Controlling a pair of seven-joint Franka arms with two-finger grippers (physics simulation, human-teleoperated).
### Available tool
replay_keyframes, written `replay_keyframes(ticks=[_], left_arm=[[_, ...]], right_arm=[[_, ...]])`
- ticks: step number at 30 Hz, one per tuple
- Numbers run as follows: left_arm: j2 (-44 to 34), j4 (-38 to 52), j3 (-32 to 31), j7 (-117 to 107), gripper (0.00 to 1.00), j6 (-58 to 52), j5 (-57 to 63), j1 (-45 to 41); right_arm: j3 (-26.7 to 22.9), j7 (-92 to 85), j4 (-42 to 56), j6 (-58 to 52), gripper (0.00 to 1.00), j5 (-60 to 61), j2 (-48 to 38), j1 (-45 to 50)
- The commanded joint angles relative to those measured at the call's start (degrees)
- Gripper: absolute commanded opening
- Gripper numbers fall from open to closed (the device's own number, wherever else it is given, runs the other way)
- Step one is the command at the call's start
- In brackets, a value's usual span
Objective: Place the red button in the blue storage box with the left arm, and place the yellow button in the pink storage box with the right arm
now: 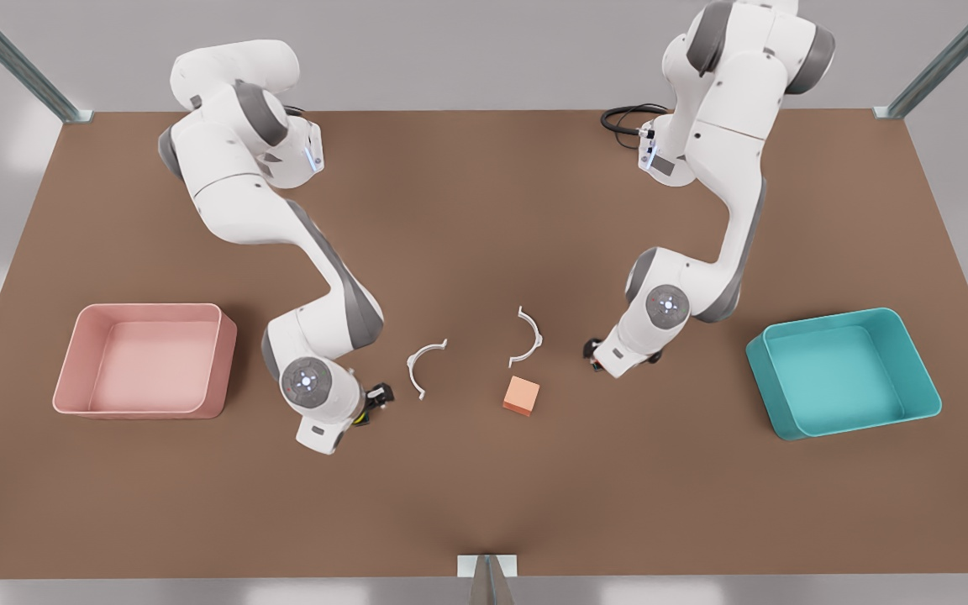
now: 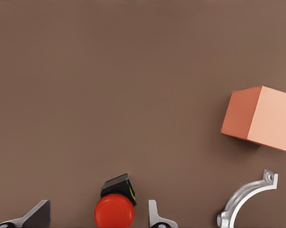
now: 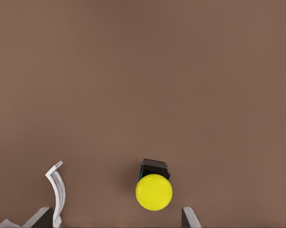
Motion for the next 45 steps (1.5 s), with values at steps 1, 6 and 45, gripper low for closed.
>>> replay_keyframes(ticks=[1,6,45], left_arm=[[0.4,-0.2,0.0,-5.8,1.0,7.0,-0.6,-0.3],[1.3,-3.6,0.0,-7.3,1.0,6.9,-0.6,-1.0],[-11.8,-11.5,0.1,-5.4,0.49,4.5,-2.9,3.3]], right_arm=[[0.6,3.5,-0.8,1.8,1.0,-0.5,0.0,-0.7],[-0.6,0.5,-3.1,6.5,1.0,-0.5,0.5,-2.1],[-1.0,-3.2,-16.5,19.0,0.46,-1.8,-4.6,-4.3]])
